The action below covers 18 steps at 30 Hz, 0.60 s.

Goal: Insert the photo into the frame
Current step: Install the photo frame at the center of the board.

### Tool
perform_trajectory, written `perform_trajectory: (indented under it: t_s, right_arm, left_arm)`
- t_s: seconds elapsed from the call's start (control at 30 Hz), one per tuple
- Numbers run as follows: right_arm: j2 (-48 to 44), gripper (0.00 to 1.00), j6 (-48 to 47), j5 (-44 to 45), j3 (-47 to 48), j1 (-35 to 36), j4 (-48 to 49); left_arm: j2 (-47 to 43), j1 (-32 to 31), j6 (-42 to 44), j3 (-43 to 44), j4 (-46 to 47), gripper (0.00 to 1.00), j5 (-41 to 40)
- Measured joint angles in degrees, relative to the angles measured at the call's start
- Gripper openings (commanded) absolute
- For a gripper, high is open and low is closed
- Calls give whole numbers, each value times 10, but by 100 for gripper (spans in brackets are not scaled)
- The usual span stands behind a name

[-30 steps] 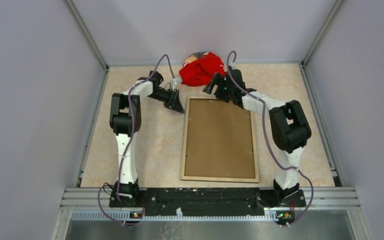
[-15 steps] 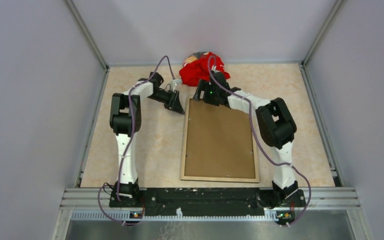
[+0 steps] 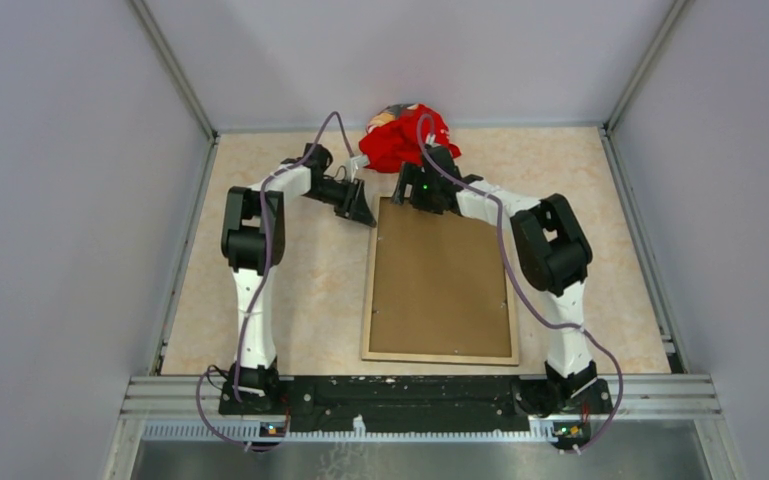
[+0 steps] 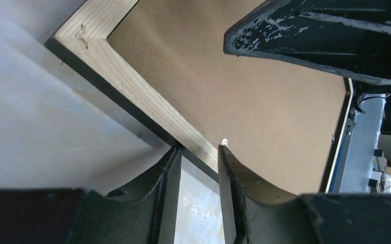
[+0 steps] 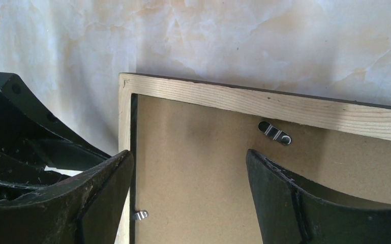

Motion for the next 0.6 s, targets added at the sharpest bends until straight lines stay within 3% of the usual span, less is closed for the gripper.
perform_trajectory:
  t_s: [0.6]
  right_arm:
    - [3, 78, 0, 4, 1, -14, 9]
  left_arm:
    - [-1, -6, -31, -7, 35, 34, -36]
